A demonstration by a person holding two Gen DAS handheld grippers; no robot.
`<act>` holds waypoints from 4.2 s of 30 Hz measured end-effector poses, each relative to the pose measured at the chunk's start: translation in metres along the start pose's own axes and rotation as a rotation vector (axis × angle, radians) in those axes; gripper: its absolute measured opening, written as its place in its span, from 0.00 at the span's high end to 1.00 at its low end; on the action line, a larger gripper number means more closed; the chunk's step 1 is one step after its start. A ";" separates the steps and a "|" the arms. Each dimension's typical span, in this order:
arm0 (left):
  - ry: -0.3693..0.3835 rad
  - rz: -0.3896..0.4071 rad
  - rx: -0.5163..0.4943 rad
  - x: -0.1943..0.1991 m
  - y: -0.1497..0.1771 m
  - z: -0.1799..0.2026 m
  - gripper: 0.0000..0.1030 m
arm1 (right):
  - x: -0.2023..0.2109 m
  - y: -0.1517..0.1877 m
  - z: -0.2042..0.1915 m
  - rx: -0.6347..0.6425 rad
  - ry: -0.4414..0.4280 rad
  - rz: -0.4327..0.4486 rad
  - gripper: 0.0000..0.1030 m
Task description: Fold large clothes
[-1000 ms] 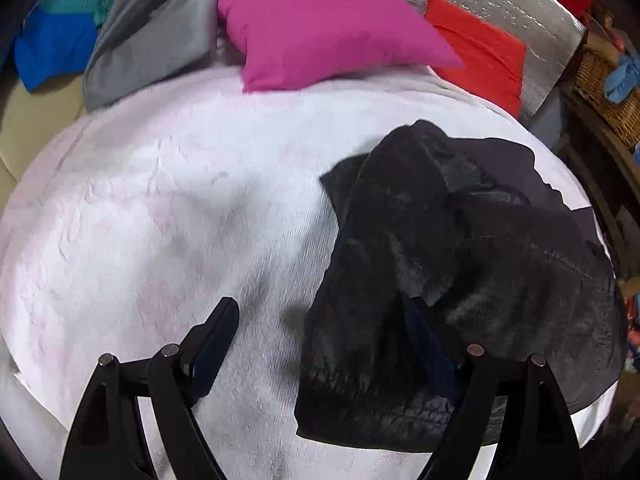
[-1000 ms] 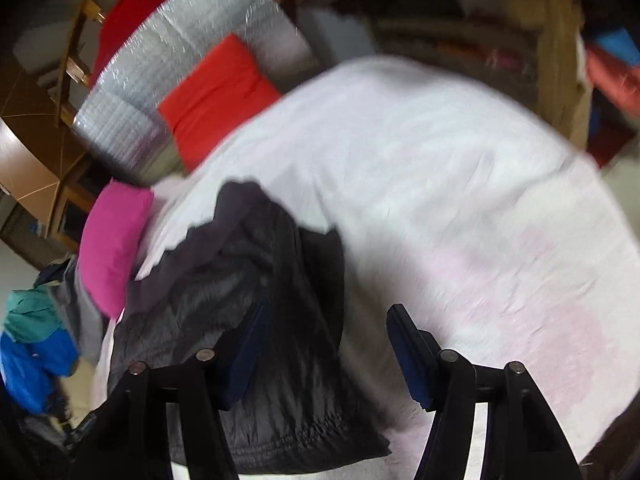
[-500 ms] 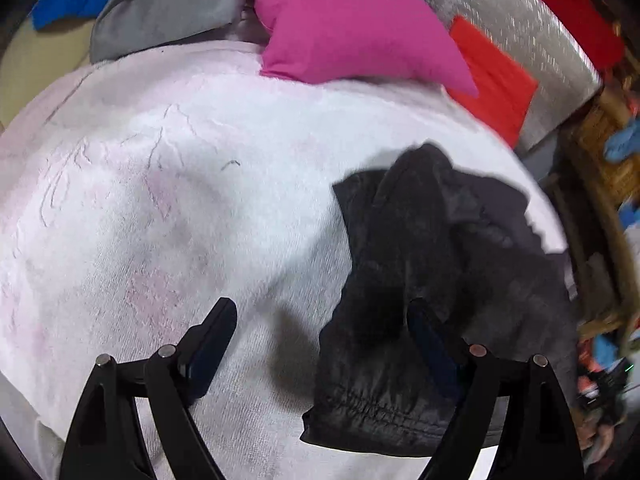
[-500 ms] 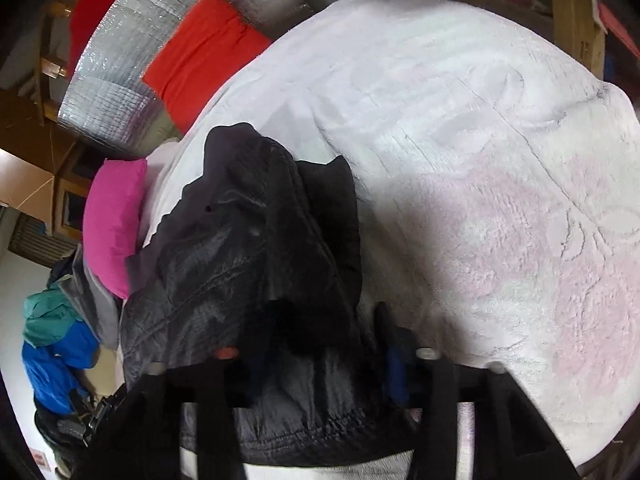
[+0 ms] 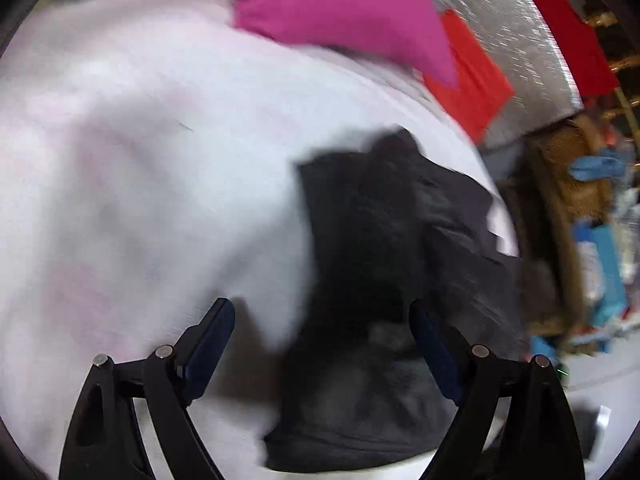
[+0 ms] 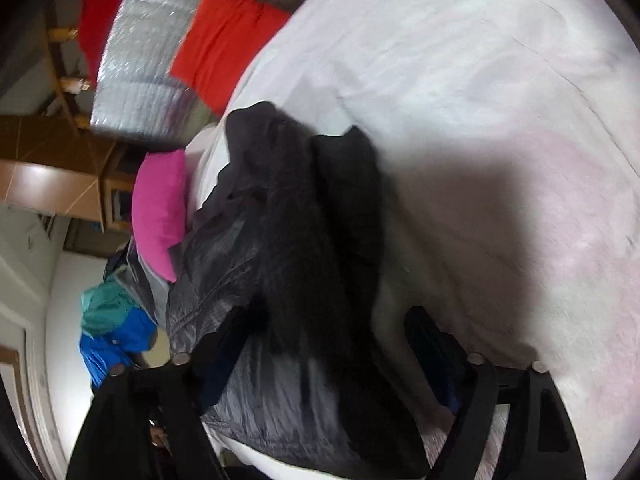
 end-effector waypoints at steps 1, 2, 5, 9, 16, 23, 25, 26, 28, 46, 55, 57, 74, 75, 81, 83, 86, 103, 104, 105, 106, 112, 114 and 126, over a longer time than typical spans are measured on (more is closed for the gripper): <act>0.038 -0.023 -0.001 -0.005 0.004 0.006 0.14 | -0.004 0.000 -0.003 0.004 -0.018 -0.004 0.17; 0.046 -0.037 -0.012 -0.010 0.006 0.009 0.14 | -0.007 0.001 -0.006 0.014 -0.027 -0.003 0.16; 0.045 -0.044 -0.034 -0.022 0.006 0.016 0.14 | -0.013 0.000 -0.013 0.037 -0.033 0.009 0.16; 0.113 -0.040 -0.015 -0.029 0.005 0.027 0.14 | -0.025 0.001 -0.031 0.102 0.008 0.022 0.15; 0.090 0.009 -0.031 -0.039 -0.002 0.040 0.28 | -0.037 0.002 -0.042 0.164 0.092 0.038 0.43; 0.033 0.103 -0.051 -0.033 -0.018 0.043 0.63 | -0.029 -0.012 -0.075 0.277 0.153 0.163 0.70; 0.023 0.142 -0.075 -0.027 -0.025 0.049 0.64 | -0.024 -0.020 -0.091 0.302 0.143 0.230 0.71; 0.019 0.163 -0.087 -0.025 -0.028 0.052 0.65 | -0.021 -0.024 -0.098 0.310 0.134 0.263 0.71; -0.002 0.202 -0.099 -0.024 -0.034 0.055 0.64 | -0.022 -0.030 -0.105 0.323 0.136 0.305 0.71; -0.291 0.353 -0.223 0.042 0.000 0.051 0.25 | 0.053 0.011 -0.066 0.116 0.139 0.338 0.30; -0.087 0.111 -0.082 0.003 0.059 0.046 0.22 | -0.008 0.074 -0.073 -0.033 -0.039 0.106 0.27; -0.063 0.106 -0.029 -0.003 0.056 0.042 0.22 | -0.026 0.075 -0.071 -0.068 -0.025 0.091 0.27; -0.124 0.201 0.099 -0.050 0.018 0.028 0.34 | -0.058 0.049 -0.080 0.071 0.185 0.219 0.65; -0.125 0.209 0.099 -0.048 0.018 0.028 0.34 | -0.060 0.050 -0.076 0.041 0.168 0.203 0.65; -0.120 0.174 0.075 -0.026 0.032 0.030 0.34 | -0.042 0.064 -0.084 0.024 0.075 0.113 0.37; -0.171 0.219 0.003 -0.006 0.039 0.037 0.34 | -0.041 0.073 -0.096 0.060 0.037 0.079 0.37; -0.280 0.339 -0.152 0.027 0.044 0.051 0.33 | -0.036 0.089 -0.125 0.239 0.028 0.061 0.37; -0.551 0.341 -0.469 -0.035 0.060 0.103 0.22 | -0.112 0.076 -0.144 0.302 0.126 0.026 0.69; -0.569 0.347 -0.495 -0.036 0.061 0.104 0.22 | -0.118 0.075 -0.137 0.275 0.120 -0.006 0.69; -0.585 0.348 -0.515 -0.038 0.061 0.105 0.22 | -0.117 0.074 -0.138 0.274 0.113 -0.008 0.70; -0.599 0.349 -0.530 -0.039 0.062 0.106 0.22 | -0.114 0.074 -0.140 0.279 0.109 -0.007 0.70; -0.621 0.352 -0.548 -0.041 0.062 0.104 0.21 | -0.084 0.055 -0.169 0.359 0.064 0.140 0.66; -0.628 0.353 -0.556 -0.041 0.061 0.104 0.21 | -0.086 0.043 -0.169 0.368 0.087 0.153 0.66; -0.646 0.354 -0.573 -0.043 0.061 0.105 0.19 | -0.107 0.031 -0.156 0.357 0.202 0.071 0.67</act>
Point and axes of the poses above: each gripper's, at about its wrist camera, not at the fingertips, and x roughly against the way its jaws point, z to its right, y to its underside, the point moved 8 cm from there along -x, roughly the way its jaws point
